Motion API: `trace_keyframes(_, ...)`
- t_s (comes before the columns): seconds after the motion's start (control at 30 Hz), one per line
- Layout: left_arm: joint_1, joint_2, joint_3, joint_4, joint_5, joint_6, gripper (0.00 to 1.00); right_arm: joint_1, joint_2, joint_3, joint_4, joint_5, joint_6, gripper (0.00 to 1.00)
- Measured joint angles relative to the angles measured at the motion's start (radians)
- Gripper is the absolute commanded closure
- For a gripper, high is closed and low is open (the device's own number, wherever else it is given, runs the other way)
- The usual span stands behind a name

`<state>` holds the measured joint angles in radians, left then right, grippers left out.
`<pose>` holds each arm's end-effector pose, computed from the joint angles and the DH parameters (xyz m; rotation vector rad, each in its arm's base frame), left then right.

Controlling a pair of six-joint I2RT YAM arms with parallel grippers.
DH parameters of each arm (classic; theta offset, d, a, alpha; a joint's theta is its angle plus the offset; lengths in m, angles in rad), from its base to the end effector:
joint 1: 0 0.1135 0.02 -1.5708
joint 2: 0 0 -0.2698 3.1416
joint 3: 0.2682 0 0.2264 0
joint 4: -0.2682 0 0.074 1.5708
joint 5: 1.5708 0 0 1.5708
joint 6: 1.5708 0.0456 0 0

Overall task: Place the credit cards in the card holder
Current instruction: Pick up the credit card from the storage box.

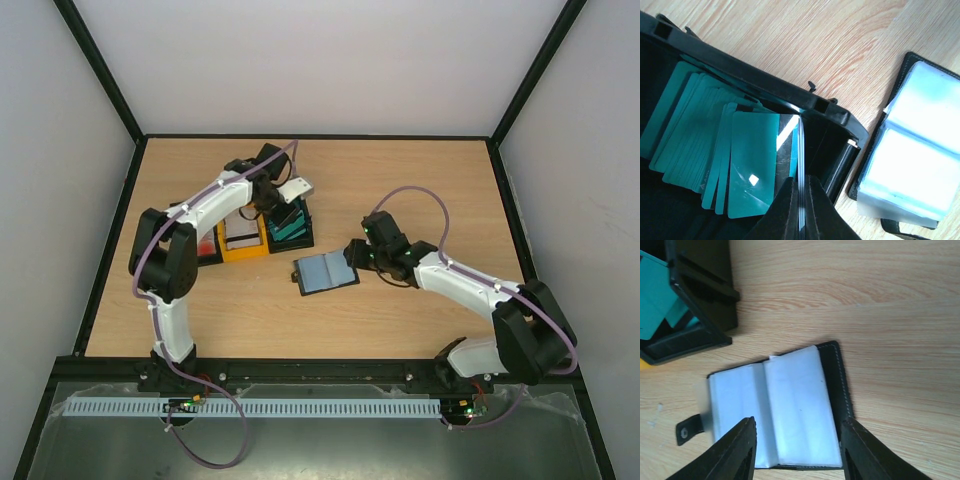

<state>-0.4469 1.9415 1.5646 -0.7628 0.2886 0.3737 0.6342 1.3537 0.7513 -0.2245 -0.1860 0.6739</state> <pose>0.3479 -0.1811 0.2335 1.1528 2.4354 -0.4127 0.2014 0.1586 0.2153 -0.0421 2.5473 0.7927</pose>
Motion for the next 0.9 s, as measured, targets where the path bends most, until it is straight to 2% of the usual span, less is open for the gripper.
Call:
trace_keyframes(0.3, 0.016, -0.023, -0.002, 0.010, 0.034, -0.012, 0.97, 0.000, 0.013, 0.022, 0.069, -0.070, 0.037, 0.49)
trace_keyframes(0.67, 0.086, -0.029, -0.030, 0.047, 0.086, -0.048, 0.97, 0.000, 0.138, 0.101, 0.226, -0.179, 0.072, 0.43)
trace_keyframes(0.8, 0.109, -0.049, -0.042, 0.085, 0.104, -0.128, 0.96, 0.000, 0.188, 0.126, 0.269, -0.219, 0.087, 0.38)
trace_keyframes(0.9, 0.135, -0.111, -0.101, 0.178, 0.153, -0.264, 0.96, 0.000, 0.214, 0.155, 0.299, -0.252, 0.097, 0.33)
